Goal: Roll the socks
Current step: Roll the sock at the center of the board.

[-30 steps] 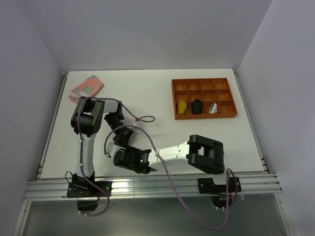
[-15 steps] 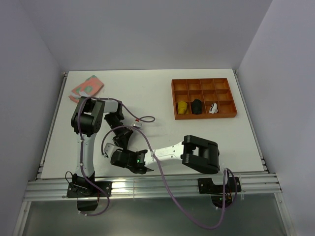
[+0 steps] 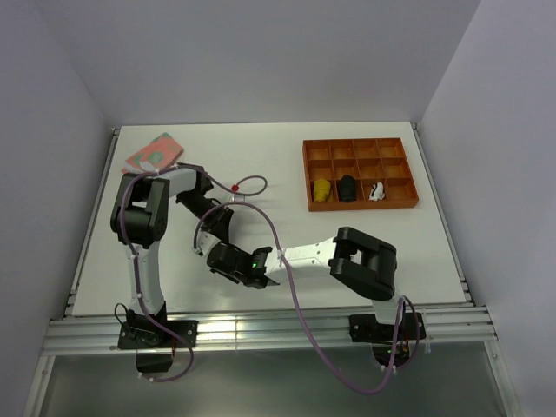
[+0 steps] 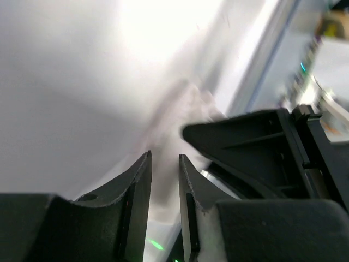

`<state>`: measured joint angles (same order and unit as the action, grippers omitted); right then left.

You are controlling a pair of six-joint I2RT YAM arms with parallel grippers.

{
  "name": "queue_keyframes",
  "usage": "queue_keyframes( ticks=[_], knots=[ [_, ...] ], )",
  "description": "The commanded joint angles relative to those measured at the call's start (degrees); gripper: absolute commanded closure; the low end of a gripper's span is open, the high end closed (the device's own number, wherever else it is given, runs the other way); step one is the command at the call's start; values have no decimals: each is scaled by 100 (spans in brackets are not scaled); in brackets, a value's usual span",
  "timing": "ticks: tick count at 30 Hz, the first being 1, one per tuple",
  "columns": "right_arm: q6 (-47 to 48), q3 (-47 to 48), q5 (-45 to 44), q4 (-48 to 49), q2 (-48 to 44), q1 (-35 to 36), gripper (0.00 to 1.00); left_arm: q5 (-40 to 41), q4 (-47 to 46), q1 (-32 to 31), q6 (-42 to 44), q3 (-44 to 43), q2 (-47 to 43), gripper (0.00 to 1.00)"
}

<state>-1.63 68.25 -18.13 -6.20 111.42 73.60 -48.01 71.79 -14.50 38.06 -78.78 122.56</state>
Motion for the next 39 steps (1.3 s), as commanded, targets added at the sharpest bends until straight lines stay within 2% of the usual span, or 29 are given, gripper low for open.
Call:
queue_keyframes(
  ticks=[1,8,12,20,22,33,39],
  knots=[
    [-320,-286,967,-567,-50,40,92,-429,-1034,351,-229,-173,-557,69],
    [-496,-487,1786,-426,-155,-398,92,-315,-2089,913,-650,520,-1418,70],
    [-567,-532,2217,-426,-155,-671,92,-235,-2397,1212,-652,829,-1867,72],
    [-716,-444,2648,-497,73,-1006,92,318,-2740,1380,164,1593,-2955,72],
    [-716,-435,2736,-497,99,-1076,92,371,-2933,1397,350,1795,-3237,69],
    [-769,-391,3193,-541,337,-1348,92,-235,-3180,1371,1747,2929,-4741,53],
    [-769,-233,3254,-672,486,-1428,92,72,-3478,994,2214,3685,-5470,51]
  ],
)
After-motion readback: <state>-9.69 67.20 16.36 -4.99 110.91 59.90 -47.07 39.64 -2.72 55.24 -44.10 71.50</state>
